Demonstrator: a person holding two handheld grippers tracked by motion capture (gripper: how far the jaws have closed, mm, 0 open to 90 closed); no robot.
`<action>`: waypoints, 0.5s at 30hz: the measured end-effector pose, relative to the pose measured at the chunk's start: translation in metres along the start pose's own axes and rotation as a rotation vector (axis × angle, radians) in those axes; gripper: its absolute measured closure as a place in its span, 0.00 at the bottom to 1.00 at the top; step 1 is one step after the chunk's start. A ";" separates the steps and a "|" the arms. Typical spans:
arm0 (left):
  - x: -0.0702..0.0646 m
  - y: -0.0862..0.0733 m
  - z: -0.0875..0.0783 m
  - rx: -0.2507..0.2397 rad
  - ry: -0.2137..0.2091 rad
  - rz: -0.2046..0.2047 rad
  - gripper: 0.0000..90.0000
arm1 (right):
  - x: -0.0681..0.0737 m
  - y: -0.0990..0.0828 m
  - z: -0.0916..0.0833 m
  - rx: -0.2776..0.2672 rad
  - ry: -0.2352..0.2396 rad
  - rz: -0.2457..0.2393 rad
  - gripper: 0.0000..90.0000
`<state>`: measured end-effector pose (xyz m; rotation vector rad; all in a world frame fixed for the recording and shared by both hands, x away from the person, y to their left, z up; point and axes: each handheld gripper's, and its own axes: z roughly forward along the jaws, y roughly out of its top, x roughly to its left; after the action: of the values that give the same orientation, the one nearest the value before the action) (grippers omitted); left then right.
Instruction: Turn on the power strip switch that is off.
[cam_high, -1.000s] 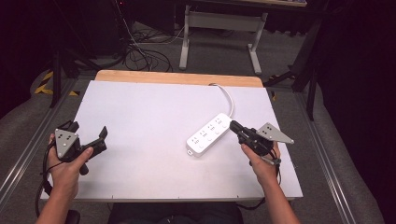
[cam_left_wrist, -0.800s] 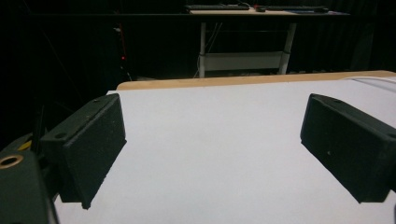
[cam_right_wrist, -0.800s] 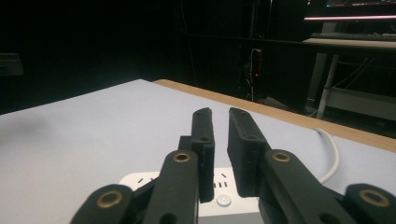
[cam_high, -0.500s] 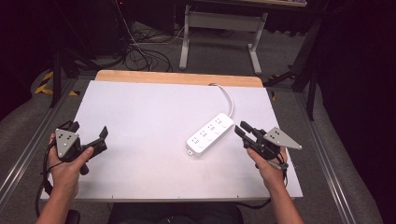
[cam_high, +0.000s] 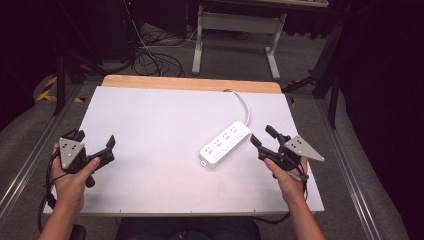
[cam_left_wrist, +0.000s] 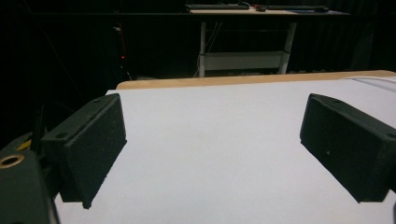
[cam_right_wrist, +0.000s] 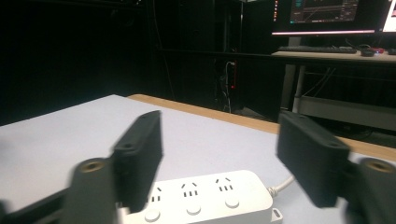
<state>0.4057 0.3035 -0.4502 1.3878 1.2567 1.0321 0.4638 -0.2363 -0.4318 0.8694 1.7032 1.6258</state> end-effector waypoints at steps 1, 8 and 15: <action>0.000 0.000 0.000 0.000 0.000 0.000 0.08 | -0.001 -0.001 0.001 0.004 -0.007 0.003 0.22; 0.000 0.000 0.000 -0.001 0.000 -0.005 0.08 | -0.005 -0.004 -0.001 -0.006 -0.002 0.011 0.01; 0.001 0.000 0.000 -0.003 0.001 -0.004 0.08 | -0.015 -0.012 -0.018 -0.011 0.030 -0.019 0.01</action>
<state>0.4054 0.3041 -0.4498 1.3825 1.2572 1.0317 0.4571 -0.2593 -0.4428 0.8249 1.7160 1.6424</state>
